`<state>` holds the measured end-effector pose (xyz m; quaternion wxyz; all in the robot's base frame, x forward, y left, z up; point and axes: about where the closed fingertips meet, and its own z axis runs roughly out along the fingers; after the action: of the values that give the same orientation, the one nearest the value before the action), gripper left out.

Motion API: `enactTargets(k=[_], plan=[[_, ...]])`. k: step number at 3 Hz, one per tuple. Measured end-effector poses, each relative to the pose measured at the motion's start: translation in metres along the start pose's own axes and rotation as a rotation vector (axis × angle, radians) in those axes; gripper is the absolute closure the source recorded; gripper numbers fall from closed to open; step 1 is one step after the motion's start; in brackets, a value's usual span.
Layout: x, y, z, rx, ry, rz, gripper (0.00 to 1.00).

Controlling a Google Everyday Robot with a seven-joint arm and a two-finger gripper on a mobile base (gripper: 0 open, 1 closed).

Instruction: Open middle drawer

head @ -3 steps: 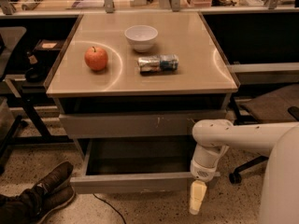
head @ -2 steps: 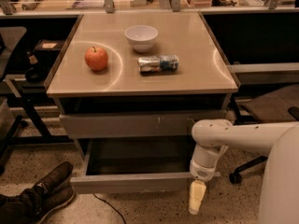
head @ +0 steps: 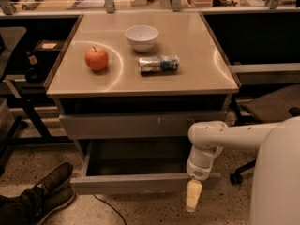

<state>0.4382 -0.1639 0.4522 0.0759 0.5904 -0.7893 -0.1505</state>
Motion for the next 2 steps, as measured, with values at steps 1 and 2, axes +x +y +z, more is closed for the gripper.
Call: enactTargets(k=[1, 2], plan=[[0.003, -0.004, 0.015, -0.020, 0.016, -0.014, 0.00], [0.013, -0.003, 0.025, -0.047, 0.041, -0.017, 0.00]])
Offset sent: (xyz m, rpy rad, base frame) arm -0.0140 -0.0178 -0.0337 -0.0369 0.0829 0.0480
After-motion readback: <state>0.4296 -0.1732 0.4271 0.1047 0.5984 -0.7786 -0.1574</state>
